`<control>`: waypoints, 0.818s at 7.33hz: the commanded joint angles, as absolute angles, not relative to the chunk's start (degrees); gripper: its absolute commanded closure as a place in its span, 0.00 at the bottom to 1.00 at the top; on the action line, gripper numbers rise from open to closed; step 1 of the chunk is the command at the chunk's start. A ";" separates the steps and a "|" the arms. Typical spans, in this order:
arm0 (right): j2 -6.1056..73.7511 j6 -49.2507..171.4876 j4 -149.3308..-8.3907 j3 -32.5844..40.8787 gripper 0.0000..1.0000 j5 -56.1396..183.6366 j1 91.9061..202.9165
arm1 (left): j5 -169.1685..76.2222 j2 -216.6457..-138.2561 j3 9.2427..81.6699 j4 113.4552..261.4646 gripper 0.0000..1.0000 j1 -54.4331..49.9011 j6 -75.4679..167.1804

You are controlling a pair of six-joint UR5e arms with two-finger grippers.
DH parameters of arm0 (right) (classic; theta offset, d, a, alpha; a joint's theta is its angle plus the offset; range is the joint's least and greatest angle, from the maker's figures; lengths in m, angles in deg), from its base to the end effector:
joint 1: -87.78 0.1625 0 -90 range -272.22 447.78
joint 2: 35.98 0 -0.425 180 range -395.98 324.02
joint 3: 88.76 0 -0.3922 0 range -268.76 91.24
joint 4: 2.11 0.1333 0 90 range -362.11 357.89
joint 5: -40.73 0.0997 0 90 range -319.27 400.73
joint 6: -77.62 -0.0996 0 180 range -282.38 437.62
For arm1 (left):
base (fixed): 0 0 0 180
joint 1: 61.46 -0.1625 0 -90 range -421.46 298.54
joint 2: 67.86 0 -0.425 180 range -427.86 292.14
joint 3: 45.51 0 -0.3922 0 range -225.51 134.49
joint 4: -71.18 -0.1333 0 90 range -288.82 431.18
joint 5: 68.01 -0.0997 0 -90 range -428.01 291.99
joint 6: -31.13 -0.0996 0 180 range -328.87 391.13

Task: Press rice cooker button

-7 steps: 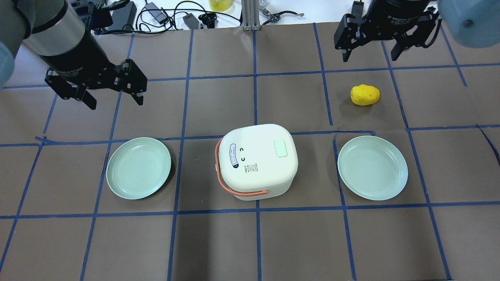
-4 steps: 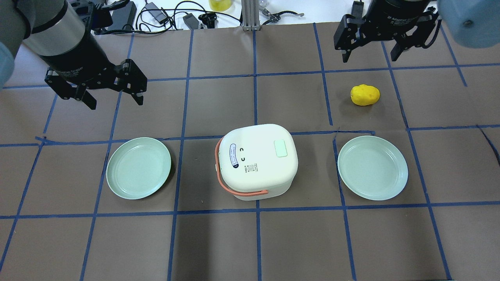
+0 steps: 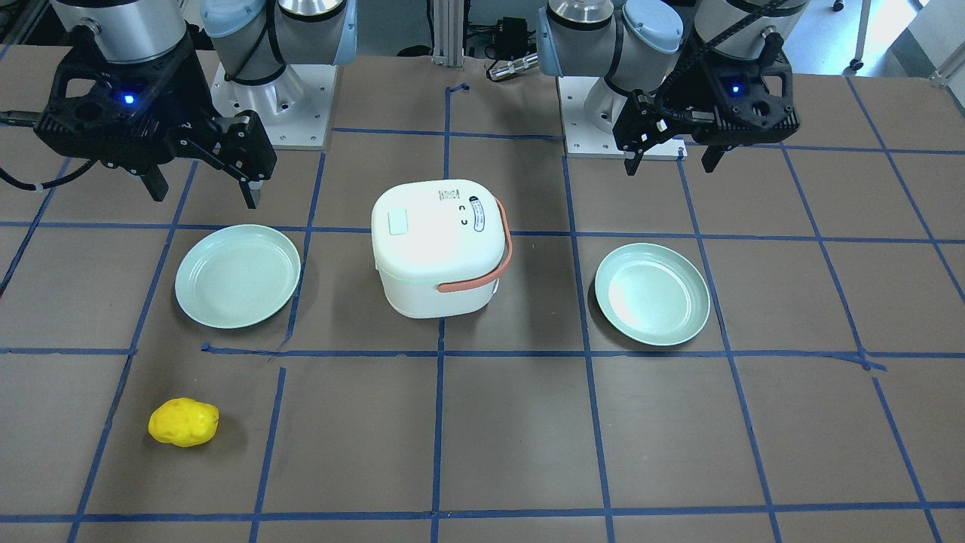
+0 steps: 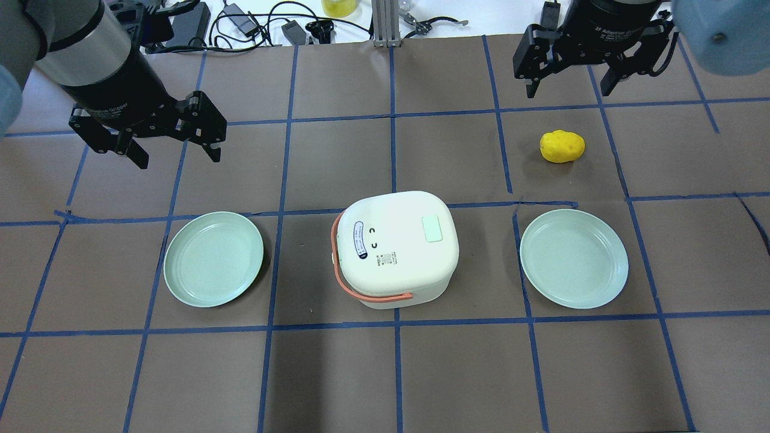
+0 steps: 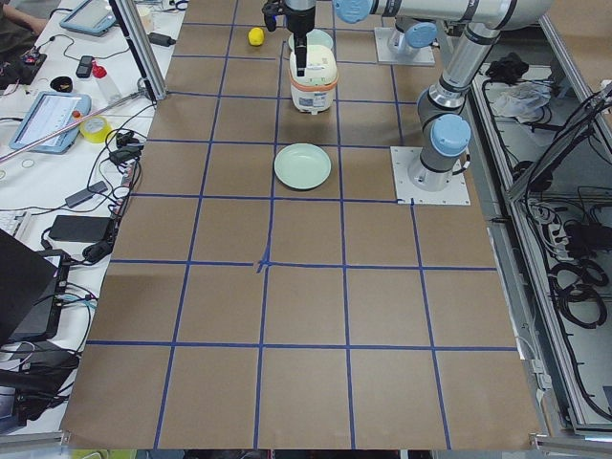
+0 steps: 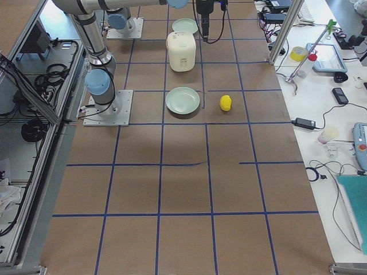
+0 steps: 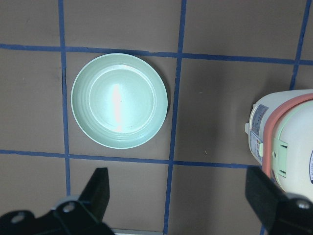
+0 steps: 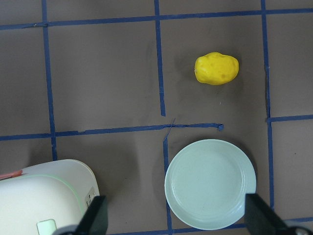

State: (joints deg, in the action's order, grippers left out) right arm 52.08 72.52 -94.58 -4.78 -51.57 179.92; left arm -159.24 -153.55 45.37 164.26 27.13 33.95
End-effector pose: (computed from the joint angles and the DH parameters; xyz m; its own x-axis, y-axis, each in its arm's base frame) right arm 0.1485 -0.5108 0.5277 -0.9980 0.0556 0.0296 0.0518 0.9918 -0.1172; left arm -0.1198 -0.4630 0.5108 -0.9970 -0.0739 -0.0211 -0.0737 0.9973 -0.0072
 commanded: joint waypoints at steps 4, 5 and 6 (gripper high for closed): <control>51.99 72.35 -92.21 -3.78 0.62 -50.51 180.33 | -159.24 -153.55 45.37 164.26 0.00 27.13 34.03; 51.65 70.95 -92.03 -2.99 0.79 -45.81 180.85 | -159.24 -153.55 45.37 164.26 0.00 27.13 34.03; 51.90 70.33 -91.94 -1.85 0.85 -45.15 181.90 | -159.24 -153.55 45.37 164.26 0.00 27.13 33.94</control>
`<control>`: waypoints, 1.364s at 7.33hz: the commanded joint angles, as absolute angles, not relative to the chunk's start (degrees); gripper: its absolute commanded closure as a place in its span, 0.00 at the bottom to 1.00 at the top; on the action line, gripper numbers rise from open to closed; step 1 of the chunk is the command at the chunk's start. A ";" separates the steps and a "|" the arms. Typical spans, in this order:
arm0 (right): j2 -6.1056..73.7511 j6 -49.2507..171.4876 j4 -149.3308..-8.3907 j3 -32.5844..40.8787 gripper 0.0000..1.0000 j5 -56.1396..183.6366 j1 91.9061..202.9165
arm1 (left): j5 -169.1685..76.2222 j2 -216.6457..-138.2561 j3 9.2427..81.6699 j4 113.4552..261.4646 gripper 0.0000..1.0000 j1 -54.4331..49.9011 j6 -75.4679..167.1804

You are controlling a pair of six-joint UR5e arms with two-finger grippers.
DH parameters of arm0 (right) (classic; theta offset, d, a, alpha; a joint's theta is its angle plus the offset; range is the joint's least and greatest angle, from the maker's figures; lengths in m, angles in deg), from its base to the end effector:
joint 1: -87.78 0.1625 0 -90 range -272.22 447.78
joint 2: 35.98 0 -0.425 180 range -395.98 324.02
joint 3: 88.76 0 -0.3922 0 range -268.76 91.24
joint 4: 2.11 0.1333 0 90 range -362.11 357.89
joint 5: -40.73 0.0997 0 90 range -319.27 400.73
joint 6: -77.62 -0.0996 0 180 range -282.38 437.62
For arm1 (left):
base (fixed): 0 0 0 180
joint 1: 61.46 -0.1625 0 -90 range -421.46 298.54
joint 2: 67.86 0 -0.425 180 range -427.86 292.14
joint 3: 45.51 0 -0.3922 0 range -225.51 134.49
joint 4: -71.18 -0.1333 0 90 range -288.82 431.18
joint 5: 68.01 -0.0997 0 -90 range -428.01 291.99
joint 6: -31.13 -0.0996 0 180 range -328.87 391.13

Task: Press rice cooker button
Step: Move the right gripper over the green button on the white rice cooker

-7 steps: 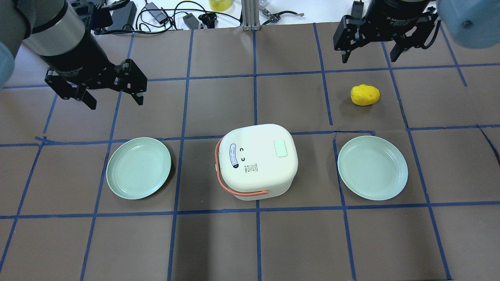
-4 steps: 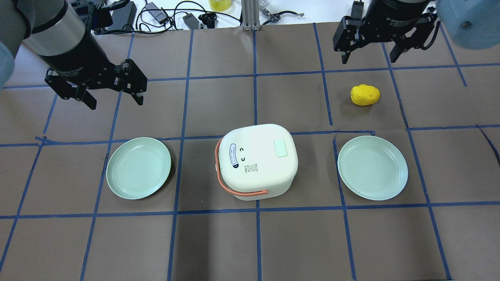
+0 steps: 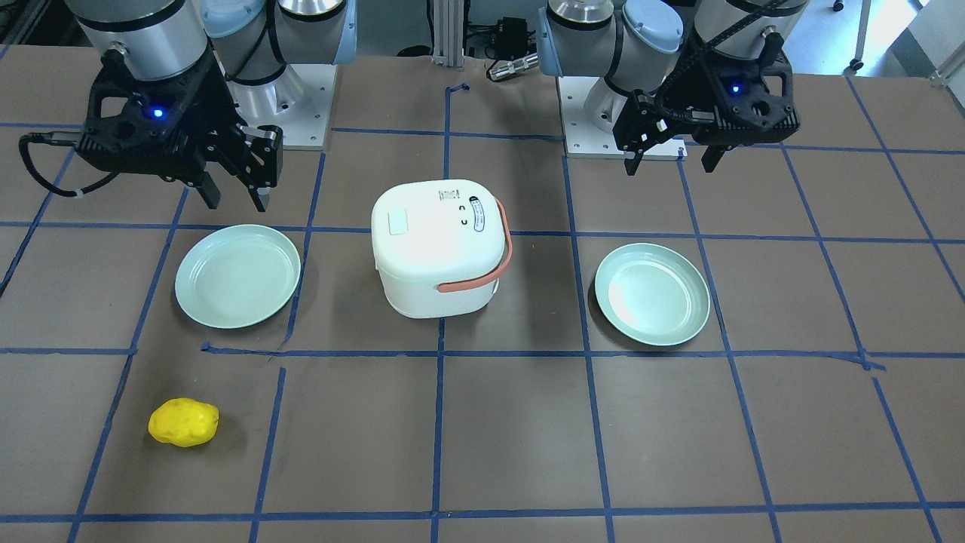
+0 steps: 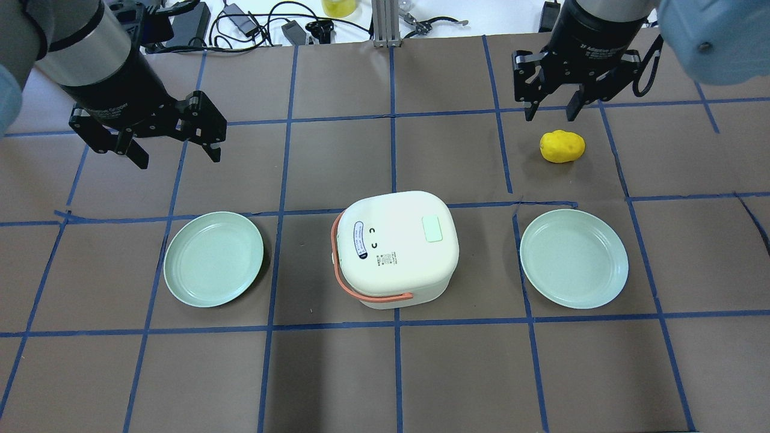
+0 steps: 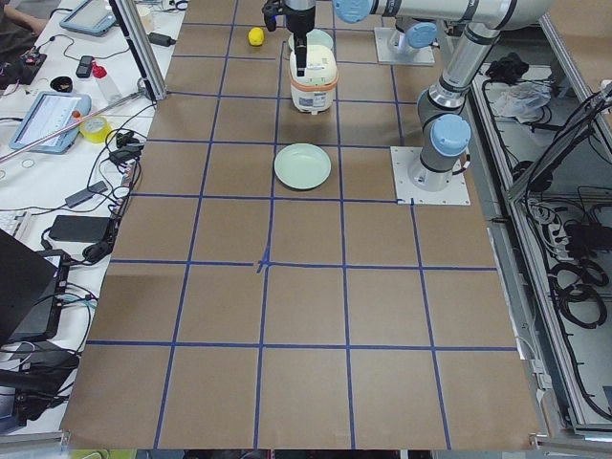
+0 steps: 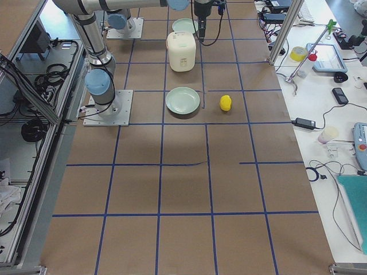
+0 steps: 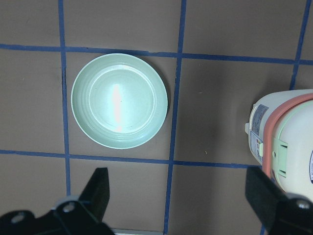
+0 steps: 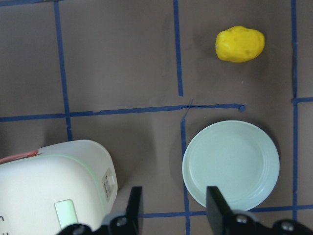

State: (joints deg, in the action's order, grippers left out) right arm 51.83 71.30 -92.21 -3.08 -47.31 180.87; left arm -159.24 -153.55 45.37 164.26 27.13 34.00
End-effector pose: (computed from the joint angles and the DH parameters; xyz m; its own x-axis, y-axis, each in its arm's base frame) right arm 0.1641 -0.5036 0.5062 -0.9978 0.0550 -0.0383 0.0563 0.9978 -0.0349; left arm -0.1198 -0.4630 0.5108 -0.9970 -0.0748 -0.0211 -0.0746 0.9972 -0.0072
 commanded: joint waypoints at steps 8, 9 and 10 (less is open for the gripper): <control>47.34 61.62 -101.07 8.71 1.00 -44.70 195.78 | -159.24 -153.55 45.37 164.26 0.00 27.13 33.94; 47.16 61.62 -101.34 9.41 1.00 -44.70 196.75 | -159.24 -153.55 45.37 164.26 0.00 27.13 33.94; 47.16 61.62 -101.95 10.28 1.00 -44.70 196.85 | -159.24 -153.55 45.37 164.26 0.00 27.13 33.94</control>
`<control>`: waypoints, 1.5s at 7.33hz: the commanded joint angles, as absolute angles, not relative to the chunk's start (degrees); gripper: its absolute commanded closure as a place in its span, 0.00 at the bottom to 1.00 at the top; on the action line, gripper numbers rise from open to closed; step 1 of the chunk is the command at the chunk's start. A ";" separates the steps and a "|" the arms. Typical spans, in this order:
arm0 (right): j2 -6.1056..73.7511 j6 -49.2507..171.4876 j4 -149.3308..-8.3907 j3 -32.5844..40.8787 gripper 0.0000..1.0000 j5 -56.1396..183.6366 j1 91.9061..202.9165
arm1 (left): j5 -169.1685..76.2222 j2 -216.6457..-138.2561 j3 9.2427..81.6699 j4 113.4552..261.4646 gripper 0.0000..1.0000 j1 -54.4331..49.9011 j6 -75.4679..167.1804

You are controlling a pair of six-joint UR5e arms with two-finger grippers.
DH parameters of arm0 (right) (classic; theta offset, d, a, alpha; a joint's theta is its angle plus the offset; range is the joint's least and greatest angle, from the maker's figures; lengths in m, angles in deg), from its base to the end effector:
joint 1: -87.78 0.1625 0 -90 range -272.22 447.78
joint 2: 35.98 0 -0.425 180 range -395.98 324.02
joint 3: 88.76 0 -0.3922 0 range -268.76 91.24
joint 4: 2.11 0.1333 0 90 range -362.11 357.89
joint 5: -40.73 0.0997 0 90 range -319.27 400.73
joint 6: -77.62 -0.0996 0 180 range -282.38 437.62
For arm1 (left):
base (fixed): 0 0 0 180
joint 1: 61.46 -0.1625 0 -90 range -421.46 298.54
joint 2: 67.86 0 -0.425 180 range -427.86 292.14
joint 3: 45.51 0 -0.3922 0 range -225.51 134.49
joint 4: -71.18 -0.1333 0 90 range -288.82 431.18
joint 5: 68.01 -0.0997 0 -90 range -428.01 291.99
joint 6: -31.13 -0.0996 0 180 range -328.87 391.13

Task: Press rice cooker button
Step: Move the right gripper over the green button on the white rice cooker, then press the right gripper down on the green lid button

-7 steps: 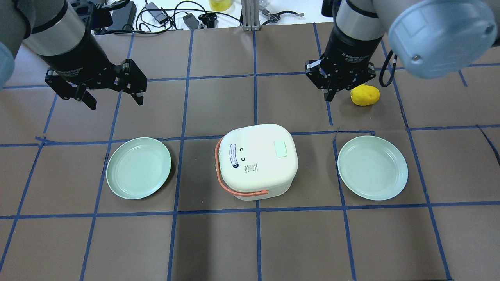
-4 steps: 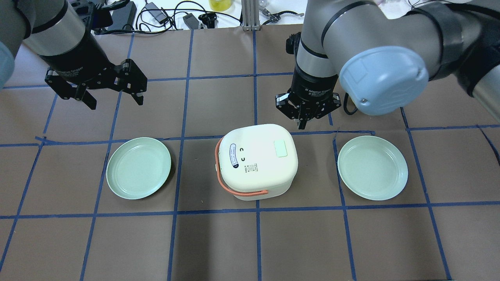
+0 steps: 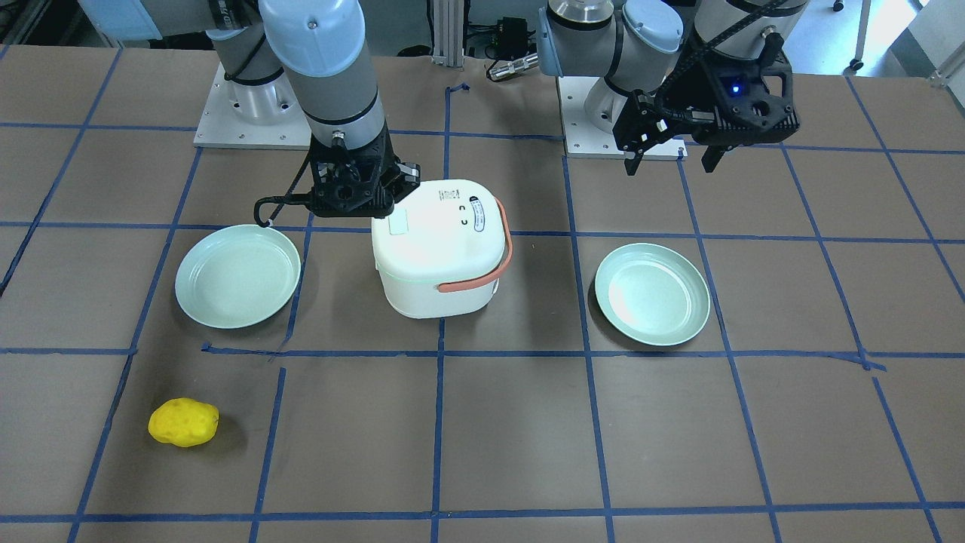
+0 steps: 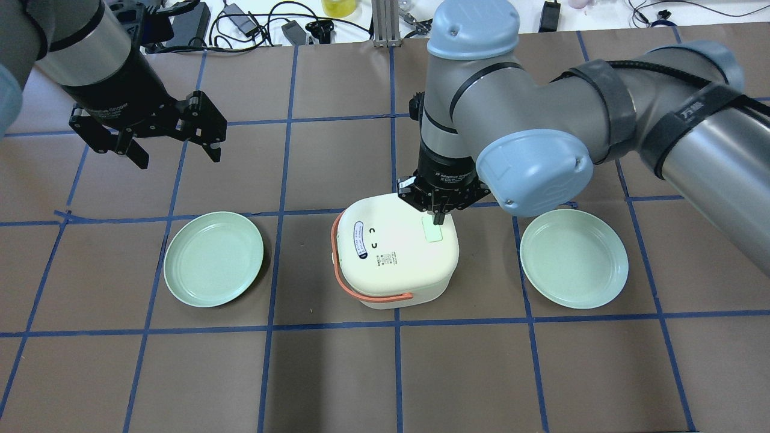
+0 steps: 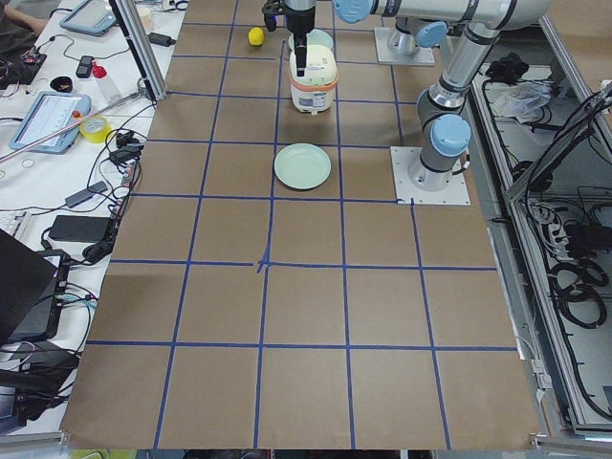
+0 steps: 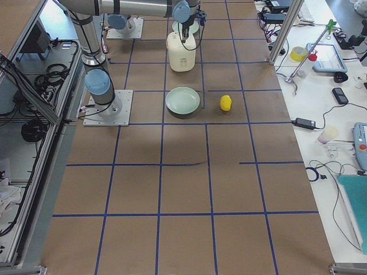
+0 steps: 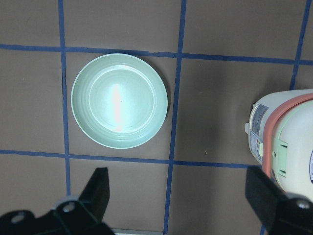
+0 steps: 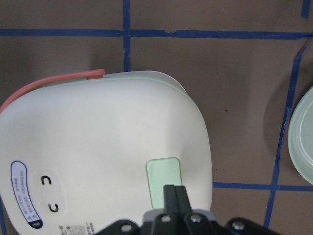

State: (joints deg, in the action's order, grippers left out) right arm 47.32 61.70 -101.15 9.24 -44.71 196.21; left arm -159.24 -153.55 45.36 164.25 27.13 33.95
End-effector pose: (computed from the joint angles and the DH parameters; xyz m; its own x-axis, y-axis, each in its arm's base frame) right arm 0.2979 -0.4471 0.3764 -0.9981 -0.0369 -0.0490 -0.0425 0.9923 0.1165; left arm -0.1198 -0.4630 0.5109 -0.9970 -0.0739 -0.0211 -0.0737 0.9972 -0.0075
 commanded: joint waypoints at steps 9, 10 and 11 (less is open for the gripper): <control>46.45 61.45 -103.19 9.69 0.51 -45.84 196.85 | -159.24 -153.55 45.37 164.26 0.00 27.13 33.94; 47.41 61.01 -102.84 8.46 0.05 -46.19 196.77 | -159.24 -153.55 45.37 164.26 0.00 27.13 34.03; 48.38 61.18 -100.05 6.27 0.00 -47.42 196.33 | -159.24 -153.55 45.37 164.26 0.00 27.13 33.94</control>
